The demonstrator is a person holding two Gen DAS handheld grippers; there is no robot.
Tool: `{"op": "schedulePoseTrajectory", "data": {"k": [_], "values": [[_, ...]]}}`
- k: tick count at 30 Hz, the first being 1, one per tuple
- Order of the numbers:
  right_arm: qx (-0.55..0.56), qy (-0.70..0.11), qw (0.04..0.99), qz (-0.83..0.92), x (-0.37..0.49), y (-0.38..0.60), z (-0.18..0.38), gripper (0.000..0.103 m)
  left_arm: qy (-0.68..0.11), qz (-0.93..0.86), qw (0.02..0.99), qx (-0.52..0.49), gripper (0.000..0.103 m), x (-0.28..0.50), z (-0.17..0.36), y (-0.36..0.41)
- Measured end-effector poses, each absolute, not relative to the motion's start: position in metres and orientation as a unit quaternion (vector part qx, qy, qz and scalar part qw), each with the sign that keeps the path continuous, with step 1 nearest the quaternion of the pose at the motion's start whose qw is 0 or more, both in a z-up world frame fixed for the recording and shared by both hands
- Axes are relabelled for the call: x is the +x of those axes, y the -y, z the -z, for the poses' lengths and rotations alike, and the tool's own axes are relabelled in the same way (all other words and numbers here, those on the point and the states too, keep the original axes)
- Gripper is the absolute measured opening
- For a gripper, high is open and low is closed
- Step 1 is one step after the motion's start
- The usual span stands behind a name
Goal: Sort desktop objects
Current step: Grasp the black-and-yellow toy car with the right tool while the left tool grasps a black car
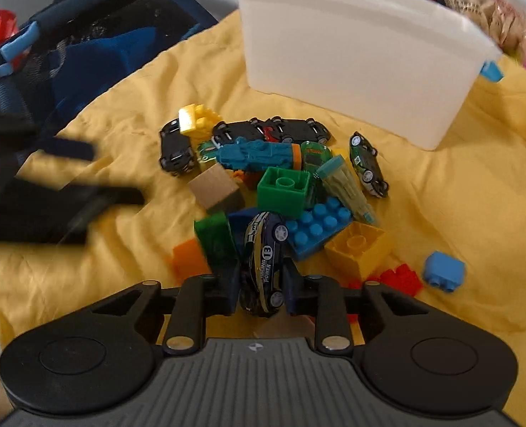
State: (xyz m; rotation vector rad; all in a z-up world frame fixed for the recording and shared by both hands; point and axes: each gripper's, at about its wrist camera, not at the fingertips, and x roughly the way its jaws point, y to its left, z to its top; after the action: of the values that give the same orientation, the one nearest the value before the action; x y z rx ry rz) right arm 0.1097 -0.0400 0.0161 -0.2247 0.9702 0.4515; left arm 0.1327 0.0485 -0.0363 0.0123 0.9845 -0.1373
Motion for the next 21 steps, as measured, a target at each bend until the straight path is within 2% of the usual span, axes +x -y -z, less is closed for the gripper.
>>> {"op": "schedulePoseTrajectory", "data": {"k": [3,5,11,13,21], "values": [[-0.092,-0.46,0.858,-0.207,0.095,0.053,-0.023,0.027,-0.507,0.046,0.859,-0.052,0.053,0.162,0.058,-0.058],[-0.087,-0.46,0.862,-0.196,0.089,0.06,-0.027,0.027,-0.517,0.04,0.849,-0.1,0.038,0.172,0.068,-0.067],[-0.073,-0.467,0.863,-0.182,0.081,0.072,-0.028,0.027,-0.503,0.075,0.859,-0.051,0.034,0.152,0.056,-0.061],[-0.072,-0.466,0.862,-0.186,0.078,0.076,-0.03,0.027,-0.51,0.098,0.855,-0.017,0.034,0.128,0.048,-0.055],[-0.07,-0.491,0.828,-0.263,0.065,0.085,-0.031,0.027,-0.543,0.196,0.817,0.01,0.034,0.035,0.04,-0.034]]}}
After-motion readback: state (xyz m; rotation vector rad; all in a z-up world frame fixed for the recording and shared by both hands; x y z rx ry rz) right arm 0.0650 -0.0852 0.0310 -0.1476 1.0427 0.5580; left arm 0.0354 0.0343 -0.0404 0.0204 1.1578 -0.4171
